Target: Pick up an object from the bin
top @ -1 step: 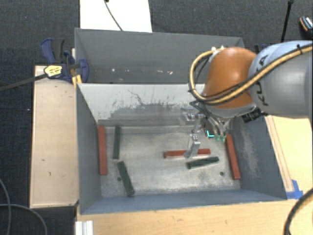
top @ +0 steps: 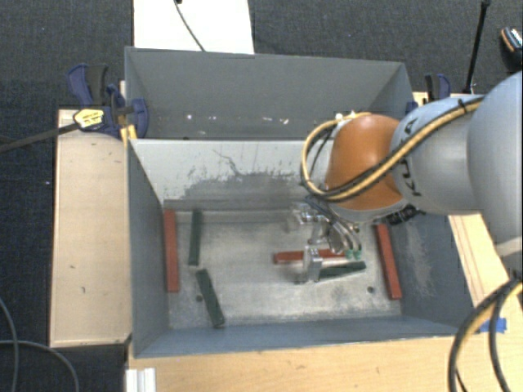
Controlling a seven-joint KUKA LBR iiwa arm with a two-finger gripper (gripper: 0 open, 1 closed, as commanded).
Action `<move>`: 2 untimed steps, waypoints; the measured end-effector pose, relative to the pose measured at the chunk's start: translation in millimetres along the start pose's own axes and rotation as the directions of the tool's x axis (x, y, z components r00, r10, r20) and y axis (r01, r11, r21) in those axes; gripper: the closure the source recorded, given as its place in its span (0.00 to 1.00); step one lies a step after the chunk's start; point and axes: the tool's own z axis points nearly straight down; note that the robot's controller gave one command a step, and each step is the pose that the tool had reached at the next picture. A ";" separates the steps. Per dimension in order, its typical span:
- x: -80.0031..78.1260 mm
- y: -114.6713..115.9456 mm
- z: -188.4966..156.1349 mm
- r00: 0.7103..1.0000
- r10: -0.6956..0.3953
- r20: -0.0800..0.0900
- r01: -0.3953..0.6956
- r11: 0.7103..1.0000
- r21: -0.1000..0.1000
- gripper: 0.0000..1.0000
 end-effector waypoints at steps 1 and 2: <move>-2.6 0.0 -4.7 1.000 0.002 0.008 -0.002 1.000 0.000 1.00; 13.6 17.3 -156.5 0.990 0.143 0.015 -0.143 0.990 -0.003 1.00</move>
Offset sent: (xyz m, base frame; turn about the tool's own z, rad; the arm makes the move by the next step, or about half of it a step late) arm 0.0000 0.0000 0.0000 0.0000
